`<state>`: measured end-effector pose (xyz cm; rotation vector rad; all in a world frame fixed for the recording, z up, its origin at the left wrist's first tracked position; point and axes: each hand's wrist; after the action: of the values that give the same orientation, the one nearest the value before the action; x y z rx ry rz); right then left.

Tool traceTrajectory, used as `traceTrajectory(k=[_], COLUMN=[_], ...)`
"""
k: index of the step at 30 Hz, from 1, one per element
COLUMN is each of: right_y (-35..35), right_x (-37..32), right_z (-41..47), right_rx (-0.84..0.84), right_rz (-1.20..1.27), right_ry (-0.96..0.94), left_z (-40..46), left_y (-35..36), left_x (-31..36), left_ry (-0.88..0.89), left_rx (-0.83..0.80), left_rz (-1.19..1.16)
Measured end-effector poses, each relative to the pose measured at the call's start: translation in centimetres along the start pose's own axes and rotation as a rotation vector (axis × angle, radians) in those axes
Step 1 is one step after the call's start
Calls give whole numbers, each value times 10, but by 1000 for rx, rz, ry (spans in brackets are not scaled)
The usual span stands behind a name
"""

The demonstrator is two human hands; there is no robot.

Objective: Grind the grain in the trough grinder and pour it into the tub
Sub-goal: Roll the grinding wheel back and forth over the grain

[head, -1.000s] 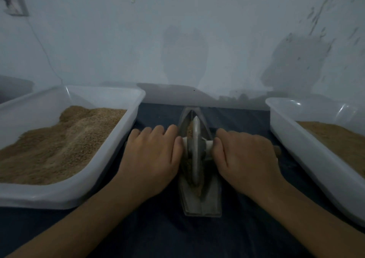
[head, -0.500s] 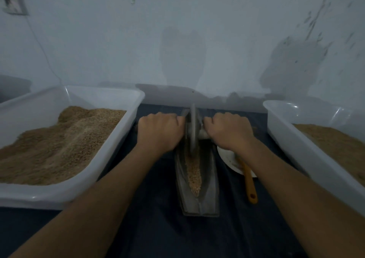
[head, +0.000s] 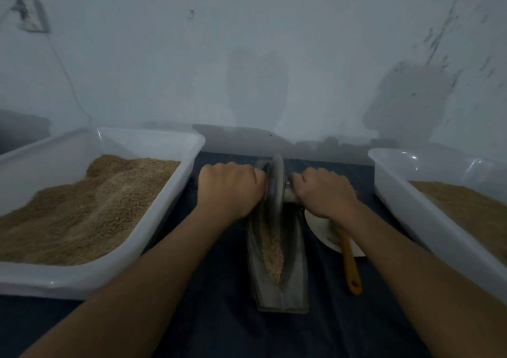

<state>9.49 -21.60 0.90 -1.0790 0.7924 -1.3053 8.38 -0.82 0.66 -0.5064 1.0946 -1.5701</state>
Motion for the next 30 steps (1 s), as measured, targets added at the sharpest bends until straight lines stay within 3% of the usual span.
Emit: traceTrajectory(k=[4,7,9,12,14,18,22,24,27,30], right_y=[4,0,-7,-15,-26,-26,-23,-20,-13,-7], right_x=[11,9,4,-18,-30,-29,-24,-13,0,4], right_z=[40,35,15,-39,-70,-83,-40,-7,32,32], right_rx=[-314,-317,-215,156,352,472,223,-23,-333,-336], right_rz=[132,112,13,-107,35,139,-48,-63,23,97], right_ry=[27,9,-5,-38,54,-23,-41,-38,-12,18], left_z=[40,36,14,-30,-59,-84,-54,-24,19,26], left_y=[9,5,0,-8,-14,-17,-6,4,9,10], left_x=[-3,-4,-2,1,2,4,-1,-3,-6,-5], left_ry=[-89,-58,31,21,-19,3,34,77,-4,-6], left_rx=[-82,-85,-45,79,143,181,111,28,-60,-42], left_rz=[-67,-46,-10,-69,-194,-224,-105,-20,3,40])
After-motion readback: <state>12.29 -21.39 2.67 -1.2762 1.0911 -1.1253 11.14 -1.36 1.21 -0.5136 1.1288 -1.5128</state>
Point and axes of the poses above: each hand's wrist, its own z-axis towards the middle knuckle, its own y-axis out of the palm, x = y × z, and after that the axes turned 7 degrees about y, right-handed
